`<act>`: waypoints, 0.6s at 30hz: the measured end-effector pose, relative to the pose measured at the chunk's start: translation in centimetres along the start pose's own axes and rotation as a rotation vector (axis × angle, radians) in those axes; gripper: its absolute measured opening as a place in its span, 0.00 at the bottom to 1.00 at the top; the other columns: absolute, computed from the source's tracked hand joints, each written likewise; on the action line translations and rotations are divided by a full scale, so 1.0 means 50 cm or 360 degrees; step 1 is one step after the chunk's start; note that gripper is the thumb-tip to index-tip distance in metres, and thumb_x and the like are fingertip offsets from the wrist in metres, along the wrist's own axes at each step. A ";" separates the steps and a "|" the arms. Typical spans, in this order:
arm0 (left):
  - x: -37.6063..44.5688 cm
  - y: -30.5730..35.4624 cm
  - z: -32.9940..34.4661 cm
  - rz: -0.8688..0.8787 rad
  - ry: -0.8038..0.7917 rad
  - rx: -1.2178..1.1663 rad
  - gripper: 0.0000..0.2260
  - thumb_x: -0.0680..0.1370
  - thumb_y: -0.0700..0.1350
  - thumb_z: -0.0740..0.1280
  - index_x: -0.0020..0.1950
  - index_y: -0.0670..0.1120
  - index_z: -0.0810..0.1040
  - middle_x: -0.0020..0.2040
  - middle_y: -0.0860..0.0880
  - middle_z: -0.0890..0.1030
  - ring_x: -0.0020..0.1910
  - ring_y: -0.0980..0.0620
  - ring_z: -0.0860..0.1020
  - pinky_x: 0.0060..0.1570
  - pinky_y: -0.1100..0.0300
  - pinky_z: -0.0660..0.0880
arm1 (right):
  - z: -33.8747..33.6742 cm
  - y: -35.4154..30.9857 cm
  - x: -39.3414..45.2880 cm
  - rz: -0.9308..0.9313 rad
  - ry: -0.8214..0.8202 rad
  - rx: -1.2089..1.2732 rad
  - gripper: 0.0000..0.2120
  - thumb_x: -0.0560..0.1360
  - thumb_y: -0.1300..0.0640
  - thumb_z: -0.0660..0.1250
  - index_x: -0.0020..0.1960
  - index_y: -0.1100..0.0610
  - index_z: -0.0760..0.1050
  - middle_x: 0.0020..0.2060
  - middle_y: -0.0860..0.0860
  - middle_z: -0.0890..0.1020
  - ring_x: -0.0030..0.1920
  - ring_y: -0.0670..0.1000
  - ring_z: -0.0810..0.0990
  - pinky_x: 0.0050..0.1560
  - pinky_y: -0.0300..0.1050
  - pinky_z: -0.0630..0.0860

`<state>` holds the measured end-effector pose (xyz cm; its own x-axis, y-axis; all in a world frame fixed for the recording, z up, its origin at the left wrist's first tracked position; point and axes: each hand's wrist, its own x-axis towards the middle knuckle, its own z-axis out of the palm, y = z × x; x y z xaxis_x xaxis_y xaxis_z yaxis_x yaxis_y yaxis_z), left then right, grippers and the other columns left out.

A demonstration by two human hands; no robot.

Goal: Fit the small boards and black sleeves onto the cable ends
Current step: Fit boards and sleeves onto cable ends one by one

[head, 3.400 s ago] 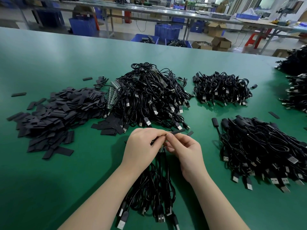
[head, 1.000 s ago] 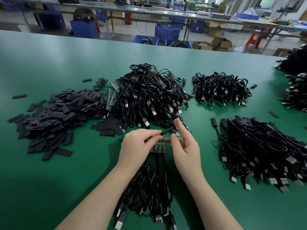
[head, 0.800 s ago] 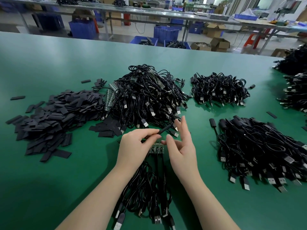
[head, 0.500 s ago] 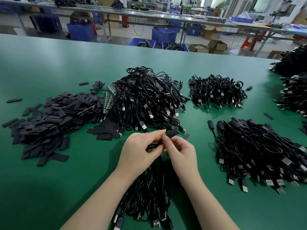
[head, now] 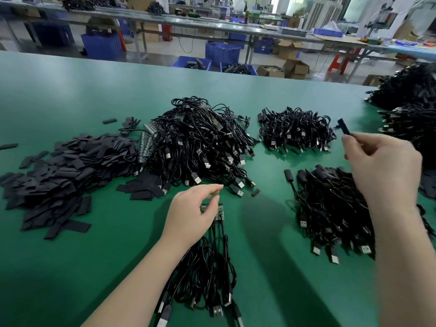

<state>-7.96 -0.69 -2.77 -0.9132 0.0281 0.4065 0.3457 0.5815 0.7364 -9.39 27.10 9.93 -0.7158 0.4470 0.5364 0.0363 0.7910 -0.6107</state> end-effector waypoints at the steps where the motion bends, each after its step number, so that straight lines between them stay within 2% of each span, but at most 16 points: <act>1: 0.000 -0.001 0.001 0.0020 -0.0035 0.0091 0.13 0.78 0.44 0.67 0.62 0.52 0.80 0.56 0.59 0.82 0.53 0.62 0.79 0.59 0.48 0.75 | 0.009 0.024 0.021 0.0016 -0.0049 -0.0265 0.14 0.79 0.49 0.64 0.57 0.55 0.83 0.43 0.55 0.86 0.45 0.61 0.82 0.43 0.49 0.76; 3: 0.000 -0.002 0.001 0.0053 -0.0088 0.0274 0.14 0.79 0.44 0.66 0.63 0.52 0.80 0.59 0.58 0.81 0.57 0.58 0.78 0.64 0.51 0.71 | 0.036 0.068 0.045 0.0198 -0.0435 -0.0767 0.16 0.82 0.51 0.61 0.61 0.59 0.80 0.53 0.62 0.82 0.55 0.64 0.78 0.51 0.54 0.75; 5: 0.000 -0.005 0.001 0.0021 -0.0186 0.0481 0.15 0.80 0.48 0.64 0.66 0.54 0.77 0.63 0.58 0.79 0.64 0.58 0.74 0.67 0.55 0.63 | 0.057 0.094 0.039 0.0403 -0.0941 -0.1195 0.19 0.83 0.48 0.57 0.66 0.60 0.73 0.63 0.62 0.76 0.67 0.63 0.71 0.65 0.58 0.70; 6: 0.001 -0.009 0.003 -0.0009 -0.0246 0.0575 0.16 0.80 0.51 0.62 0.68 0.55 0.75 0.65 0.59 0.77 0.66 0.58 0.72 0.67 0.56 0.60 | 0.064 0.102 0.033 0.0393 -0.1057 -0.1338 0.20 0.83 0.47 0.56 0.68 0.59 0.70 0.67 0.61 0.73 0.71 0.62 0.66 0.69 0.60 0.65; 7: 0.001 -0.014 0.005 -0.0040 -0.0298 0.0647 0.17 0.81 0.53 0.60 0.69 0.55 0.74 0.66 0.59 0.76 0.68 0.58 0.70 0.68 0.56 0.58 | 0.071 0.106 0.028 0.0325 -0.1042 -0.1389 0.21 0.83 0.46 0.55 0.70 0.57 0.68 0.70 0.60 0.71 0.74 0.62 0.62 0.72 0.61 0.61; 9: 0.001 -0.022 0.010 -0.0088 -0.0340 0.0716 0.18 0.81 0.55 0.59 0.69 0.55 0.75 0.66 0.58 0.75 0.68 0.56 0.69 0.68 0.55 0.56 | 0.077 0.088 0.012 0.0080 -0.0725 -0.1281 0.23 0.82 0.47 0.60 0.73 0.55 0.66 0.72 0.60 0.70 0.74 0.62 0.63 0.72 0.62 0.60; 11: 0.002 -0.023 0.013 -0.0091 -0.0319 0.0733 0.16 0.80 0.55 0.60 0.65 0.55 0.78 0.64 0.58 0.76 0.65 0.55 0.70 0.66 0.54 0.57 | 0.084 0.044 -0.019 -0.0286 -0.0408 -0.1028 0.24 0.78 0.49 0.67 0.72 0.55 0.71 0.65 0.59 0.78 0.64 0.61 0.75 0.61 0.57 0.71; 12: 0.003 -0.024 0.014 -0.0090 -0.0305 0.0726 0.15 0.80 0.55 0.60 0.63 0.56 0.79 0.62 0.58 0.77 0.64 0.55 0.70 0.65 0.55 0.57 | 0.091 0.015 -0.040 -0.0419 -0.0411 -0.0841 0.22 0.77 0.50 0.69 0.70 0.54 0.74 0.59 0.57 0.82 0.56 0.59 0.79 0.53 0.52 0.74; 13: 0.003 -0.026 0.015 -0.0097 -0.0300 0.0705 0.14 0.79 0.55 0.61 0.61 0.56 0.80 0.61 0.58 0.77 0.64 0.55 0.70 0.64 0.55 0.57 | 0.102 -0.014 -0.063 -0.0478 -0.0553 -0.0649 0.21 0.76 0.49 0.69 0.68 0.53 0.76 0.56 0.54 0.83 0.52 0.56 0.80 0.49 0.49 0.75; 14: 0.004 -0.027 0.015 -0.0111 -0.0302 0.0672 0.13 0.79 0.55 0.62 0.60 0.57 0.80 0.60 0.59 0.77 0.64 0.55 0.70 0.64 0.55 0.58 | 0.118 -0.037 -0.090 -0.0476 -0.0774 -0.0481 0.20 0.77 0.47 0.69 0.67 0.51 0.77 0.56 0.51 0.83 0.53 0.55 0.80 0.51 0.48 0.77; 16: 0.004 -0.030 0.014 -0.0156 -0.0319 0.0604 0.11 0.78 0.54 0.64 0.58 0.57 0.80 0.60 0.60 0.76 0.64 0.55 0.69 0.63 0.54 0.59 | 0.162 -0.067 -0.145 -0.0398 -0.1236 -0.0308 0.23 0.76 0.42 0.68 0.69 0.49 0.75 0.60 0.50 0.81 0.61 0.52 0.78 0.62 0.49 0.74; 18: 0.005 -0.031 0.013 -0.0177 -0.0316 0.0516 0.09 0.77 0.52 0.66 0.57 0.57 0.79 0.60 0.60 0.75 0.63 0.56 0.69 0.61 0.55 0.60 | 0.201 -0.076 -0.187 -0.0350 -0.1482 -0.0272 0.29 0.75 0.40 0.69 0.72 0.51 0.72 0.63 0.51 0.78 0.65 0.53 0.74 0.65 0.48 0.72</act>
<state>-8.86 -1.08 -4.18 -0.9761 0.0889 0.1981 0.1855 0.8157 0.5479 -9.83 15.70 1.35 -0.9812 -0.1698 -0.0923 -0.1163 0.9003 -0.4195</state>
